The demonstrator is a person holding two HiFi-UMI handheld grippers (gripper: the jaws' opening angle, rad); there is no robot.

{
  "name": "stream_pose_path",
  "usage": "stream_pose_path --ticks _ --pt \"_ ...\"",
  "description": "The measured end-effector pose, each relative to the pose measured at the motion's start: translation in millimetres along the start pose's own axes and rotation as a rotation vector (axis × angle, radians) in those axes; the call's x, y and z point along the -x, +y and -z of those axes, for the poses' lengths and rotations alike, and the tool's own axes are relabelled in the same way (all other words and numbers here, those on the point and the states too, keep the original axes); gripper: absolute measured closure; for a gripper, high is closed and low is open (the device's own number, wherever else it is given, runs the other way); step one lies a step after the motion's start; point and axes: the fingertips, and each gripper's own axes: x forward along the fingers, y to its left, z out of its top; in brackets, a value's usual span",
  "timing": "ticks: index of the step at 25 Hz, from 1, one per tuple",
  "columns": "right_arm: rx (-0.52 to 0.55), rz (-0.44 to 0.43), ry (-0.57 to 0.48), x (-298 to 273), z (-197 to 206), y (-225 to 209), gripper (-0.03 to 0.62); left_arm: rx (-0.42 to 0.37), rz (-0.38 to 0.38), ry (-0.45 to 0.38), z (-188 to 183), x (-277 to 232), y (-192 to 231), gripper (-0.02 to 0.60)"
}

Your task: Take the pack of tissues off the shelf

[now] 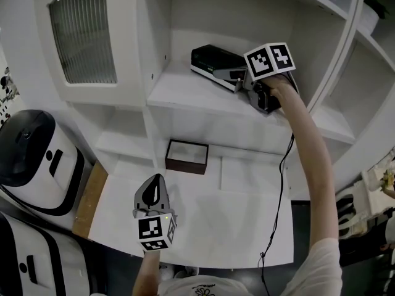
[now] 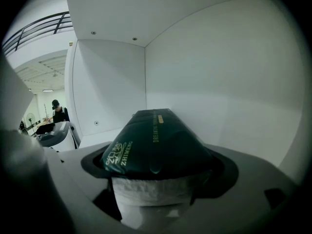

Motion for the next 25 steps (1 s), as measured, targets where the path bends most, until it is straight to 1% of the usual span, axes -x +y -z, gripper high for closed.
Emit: stream_pose_path --ticks 4,8,13,16,20,23,25 --pt "0.013 0.028 -0.017 7 -2 3 0.117 -0.006 0.006 -0.011 -6 3 1 0.581" --pt "0.005 0.049 -0.069 27 -14 12 0.117 -0.013 0.015 -0.026 -15 8 0 0.581" --pt "-0.008 0.096 -0.163 75 -28 28 0.117 -0.032 0.047 -0.065 -33 19 -10 0.581" --pt "0.005 0.132 -0.222 111 -30 42 0.117 -0.044 0.074 -0.092 -47 27 -17 0.581" --pt "0.041 0.201 -0.295 161 -18 64 0.117 -0.056 0.114 -0.124 -61 43 -31 0.581" --pt "0.058 0.26 -0.358 199 1 81 0.117 -0.063 0.15 -0.142 -67 55 -45 0.581" --pt "0.087 0.316 -0.405 224 15 93 0.117 -0.068 0.177 -0.157 -73 63 -55 0.581"
